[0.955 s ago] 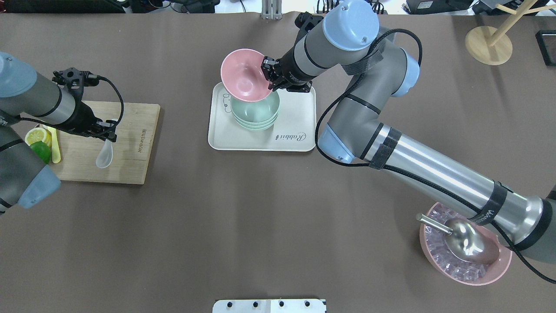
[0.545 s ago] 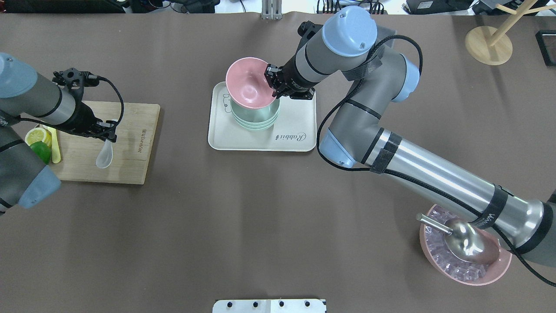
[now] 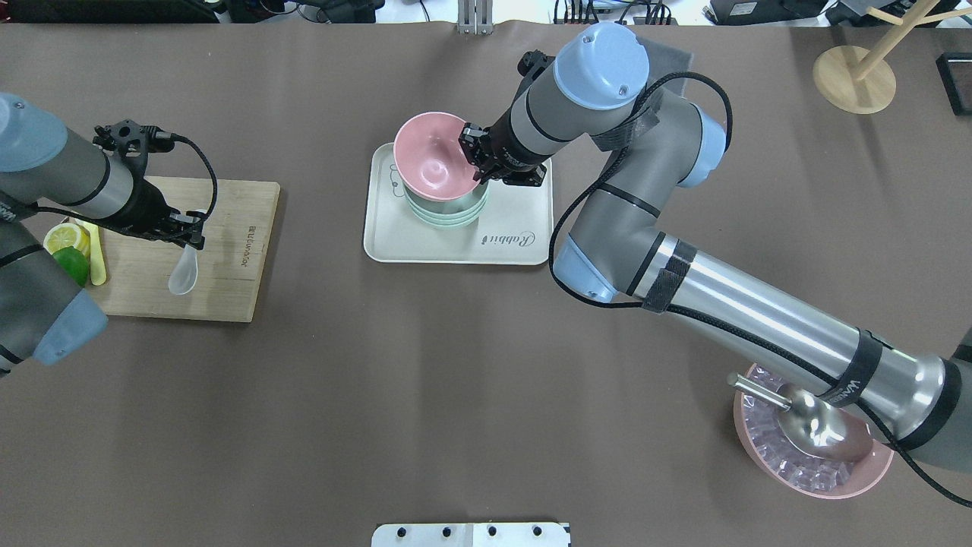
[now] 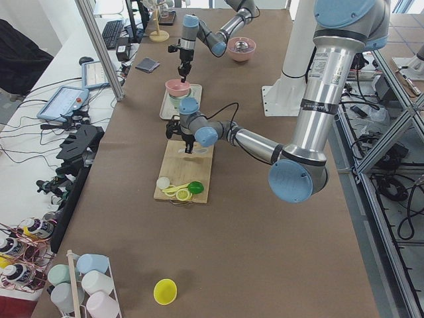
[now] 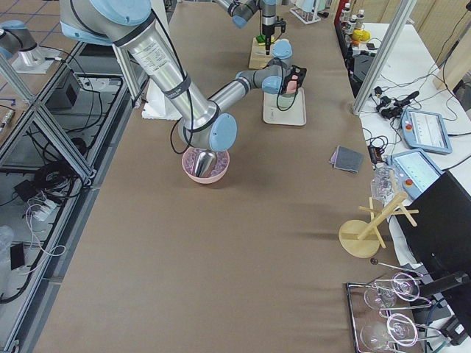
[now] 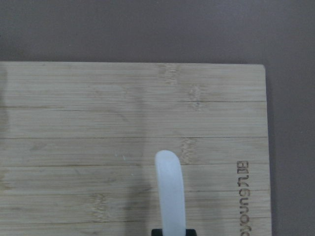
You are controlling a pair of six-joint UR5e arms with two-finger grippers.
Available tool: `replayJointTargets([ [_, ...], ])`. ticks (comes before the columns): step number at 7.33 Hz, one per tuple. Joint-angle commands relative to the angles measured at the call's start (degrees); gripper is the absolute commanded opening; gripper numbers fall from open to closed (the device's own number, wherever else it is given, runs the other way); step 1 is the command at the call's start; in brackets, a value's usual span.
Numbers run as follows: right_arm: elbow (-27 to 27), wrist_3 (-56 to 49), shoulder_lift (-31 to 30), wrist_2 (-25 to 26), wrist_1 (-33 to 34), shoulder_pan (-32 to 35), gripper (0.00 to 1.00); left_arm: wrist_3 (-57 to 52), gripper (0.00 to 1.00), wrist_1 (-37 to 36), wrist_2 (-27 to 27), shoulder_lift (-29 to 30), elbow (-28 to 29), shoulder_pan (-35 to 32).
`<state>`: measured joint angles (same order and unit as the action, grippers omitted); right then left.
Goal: Stack pink bowl on green and place spoon
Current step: 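Open the right gripper to release the pink bowl onto the green stack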
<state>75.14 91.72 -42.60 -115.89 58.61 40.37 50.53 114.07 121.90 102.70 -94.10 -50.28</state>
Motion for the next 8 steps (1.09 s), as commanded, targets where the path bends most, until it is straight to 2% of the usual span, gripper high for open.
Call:
replayJointTargets([
  [1, -0.3, 0.1, 0.0, 0.1, 0.0, -0.3, 0.00, 0.0, 0.00, 0.1, 0.0, -0.1, 0.1, 0.0],
  [3, 0.1, 0.2, 0.0, 0.1, -0.2, -0.4, 0.00, 0.0, 0.00, 0.2, 0.0, -0.1, 0.1, -0.1],
  [4, 0.2, -0.7, -0.6, -0.2, -0.3, -0.4, 0.71, 0.0, 0.00, 0.2, 0.0, -0.1, 0.1, -0.1],
  [5, 0.6, -0.8, -1.2, 0.2, -0.4, -0.5, 1.00, 0.0, 0.00, 0.2, 0.0, -0.2, 0.1, -0.1],
  [8, 4.5, -0.8, -3.5, -1.7, 0.2, 1.1, 1.00, 0.3, 0.00, 0.2, 0.3, 0.6, -1.1, -0.2],
])
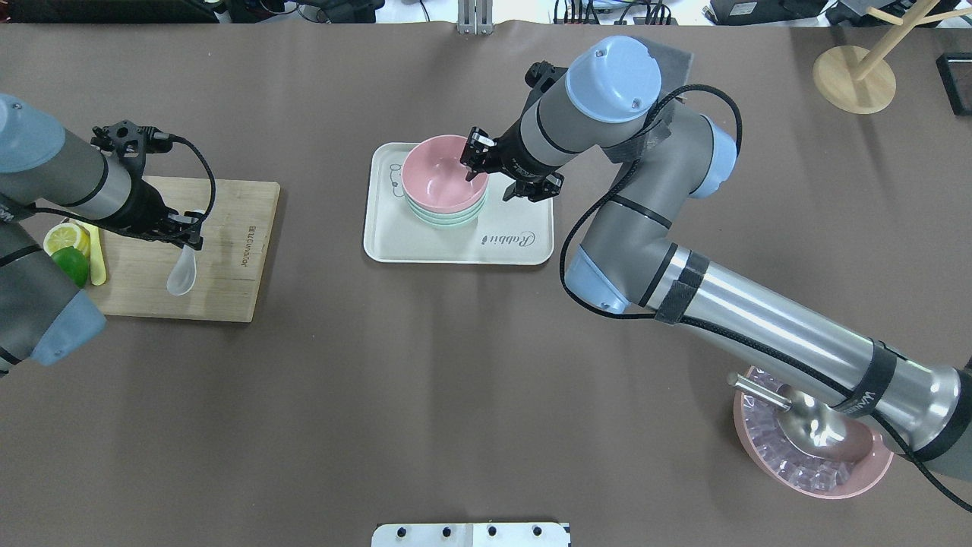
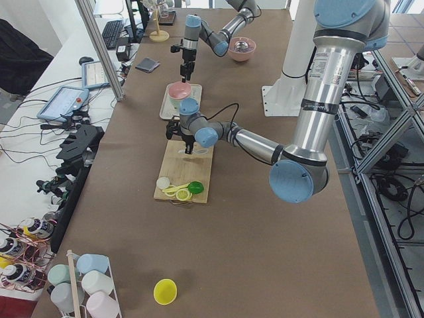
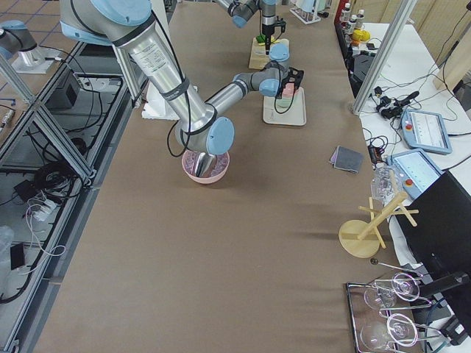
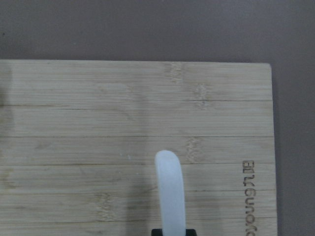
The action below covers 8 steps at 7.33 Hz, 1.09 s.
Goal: Stack pink bowl on green and place spoon
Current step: 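Open the right gripper to release the pink bowl onto the green stack, then carry the white spoon into the pink bowl with the left gripper while the right lifts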
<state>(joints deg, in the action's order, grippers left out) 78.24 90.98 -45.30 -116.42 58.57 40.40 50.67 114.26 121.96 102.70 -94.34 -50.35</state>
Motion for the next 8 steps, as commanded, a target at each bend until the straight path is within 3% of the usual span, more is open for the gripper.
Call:
replayJointTargets([
  [1, 1.5, -0.1, -0.8, -3.6, 0.2, 2.8, 1.00, 0.9, 0.00, -0.2, 3.3, 2.0, -2.4, -0.6],
  [3, 2.0, -0.8, -2.2, -6.8, 0.1, 5.5, 1.00, 12.9, 0.00, -0.2, 4.3, 12.4, -1.8, -0.4],
  [6, 4.9, -2.4, -7.2, -6.0, -0.1, 6.1, 1.00, 21.1, 0.00, 1.8, 1.6, 24.1, 2.9, 2.5],
  [8, 6.3, -2.6, -9.1, -6.2, -0.1, 6.7, 1.00, 22.0, 0.00, 10.0, -11.5, 28.1, 9.1, 7.9],
])
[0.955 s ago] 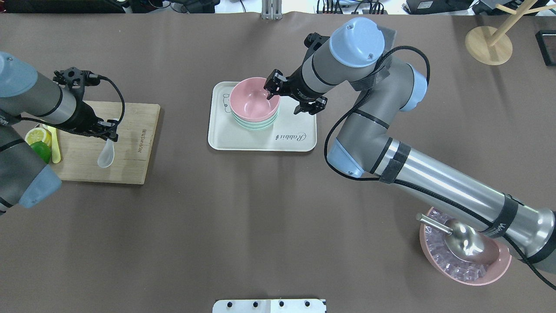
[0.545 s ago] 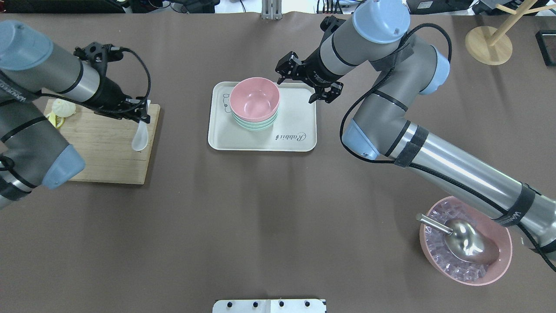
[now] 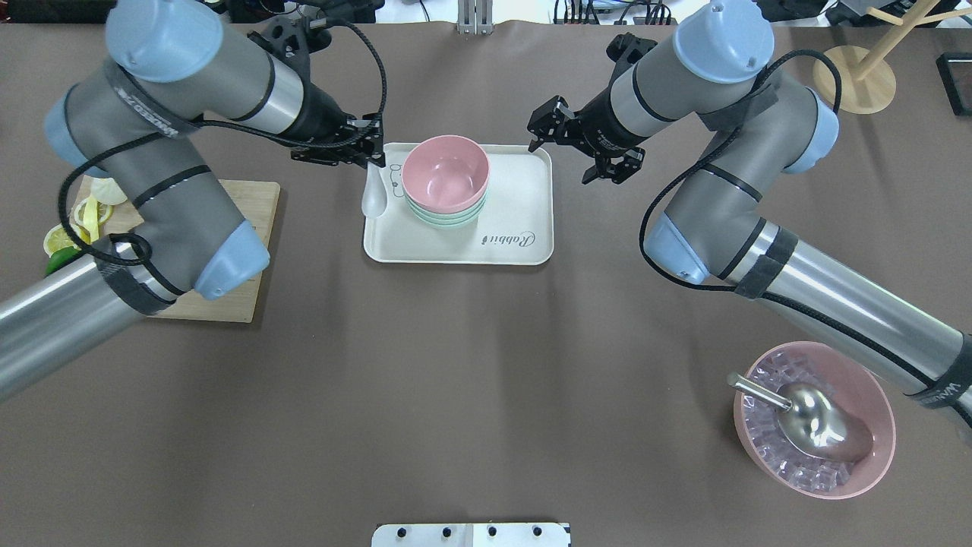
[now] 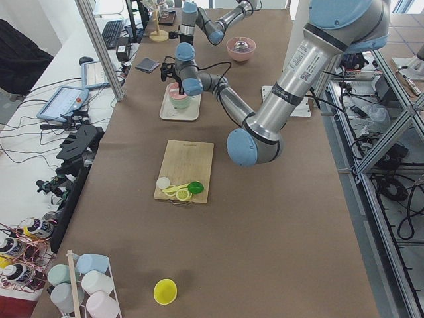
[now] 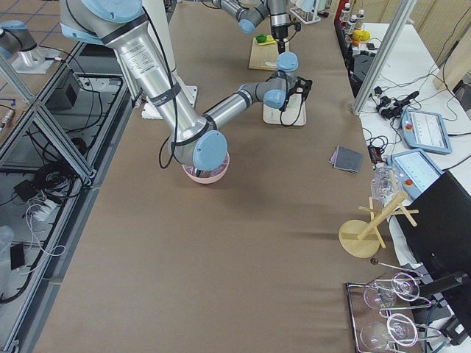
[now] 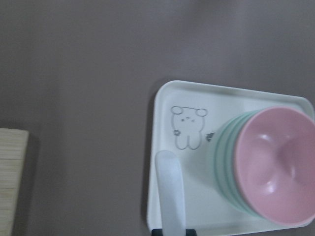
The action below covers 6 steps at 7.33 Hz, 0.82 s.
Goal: Stack pink bowl on green and place spoon
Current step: 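Carry the white spoon into the pink bowl with the left gripper while the right lifts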
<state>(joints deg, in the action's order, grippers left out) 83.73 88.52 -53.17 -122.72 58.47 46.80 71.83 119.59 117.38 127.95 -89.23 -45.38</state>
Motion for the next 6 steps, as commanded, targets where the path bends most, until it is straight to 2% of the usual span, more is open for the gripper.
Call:
replayJointTargets([
  [1, 0.9, -1.2, -1.3, -0.1, 0.0, 0.6, 1.00, 1.6, 0.00, 7.6, -7.5, 4.6, 6.6, 3.1],
  [4, 4.7, -3.6, -5.6, -0.6, 0.1, 1.4, 1.00, 1.6, 0.00, 9.2, -9.9, 6.4, 9.1, 3.1],
  [5, 5.4, -3.6, -6.0, -0.6, 0.2, 1.6, 1.00, 1.6, 0.10, 10.0, -10.0, 6.5, 9.6, 3.1],
  [6, 5.6, -3.6, -6.2, -0.7, 0.2, 1.7, 1.00, 1.3, 0.97, 10.1, -10.0, 6.4, 9.6, 3.1],
])
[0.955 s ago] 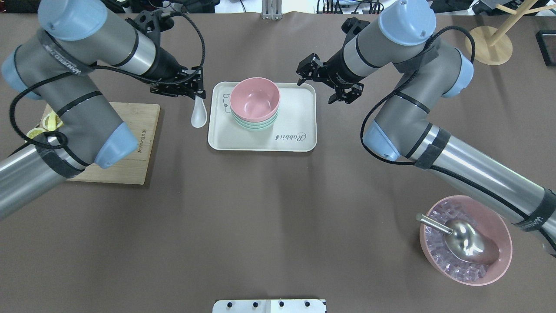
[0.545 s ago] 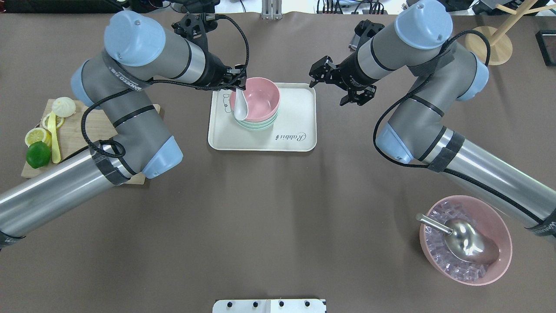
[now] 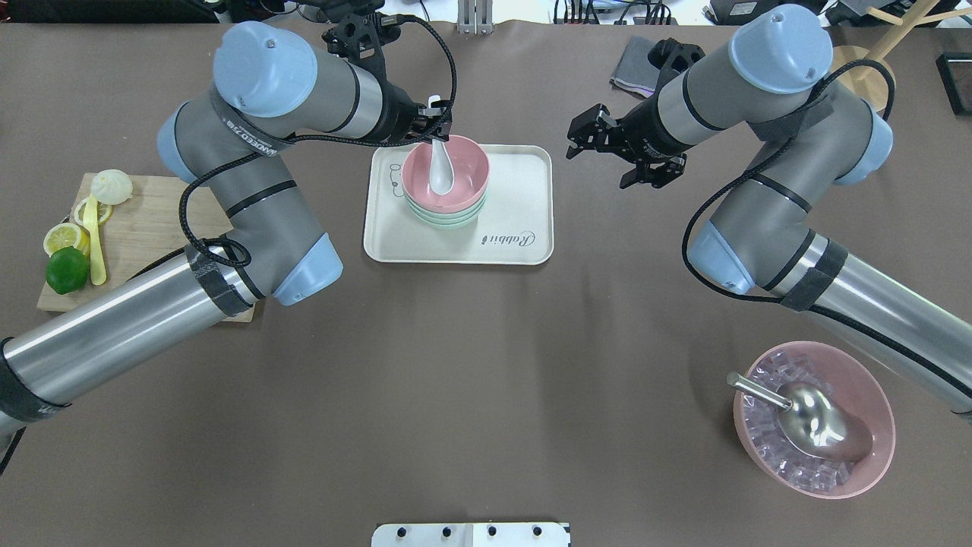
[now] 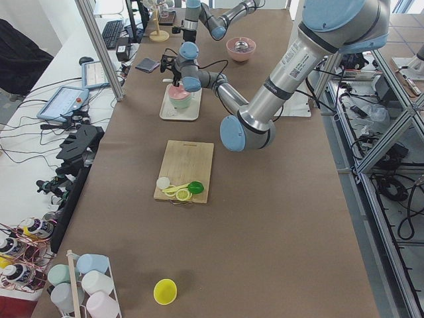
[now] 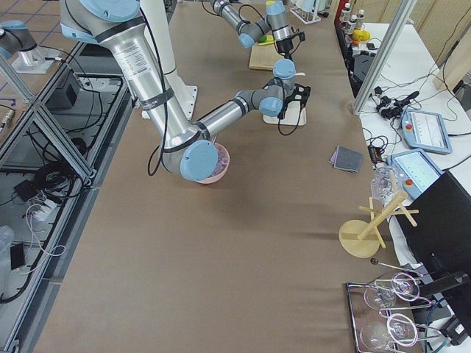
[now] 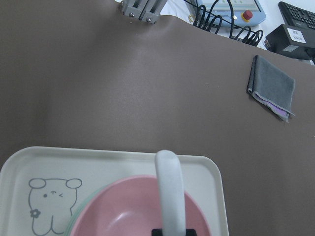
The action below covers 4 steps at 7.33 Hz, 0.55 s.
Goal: Stack pink bowl on green and place spoon
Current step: 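Carry the white spoon into the pink bowl with the left gripper while the right lifts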
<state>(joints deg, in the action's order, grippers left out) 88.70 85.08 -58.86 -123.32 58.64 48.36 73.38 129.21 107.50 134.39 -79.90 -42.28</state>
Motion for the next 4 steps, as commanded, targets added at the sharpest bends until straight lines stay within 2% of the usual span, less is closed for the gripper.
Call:
replayJointTargets([
  [1, 0.6, -0.2, -0.6, -0.1, 0.1, 0.4, 1.00, 0.1, 0.98, 0.4, -0.1, 0.0, 0.0, -0.1],
  [4, 1.5, -0.3, -2.6, -1.4, 0.3, 2.4, 1.00, -0.5, 0.98, 0.6, 0.0, -1.0, -0.6, -0.2],
])
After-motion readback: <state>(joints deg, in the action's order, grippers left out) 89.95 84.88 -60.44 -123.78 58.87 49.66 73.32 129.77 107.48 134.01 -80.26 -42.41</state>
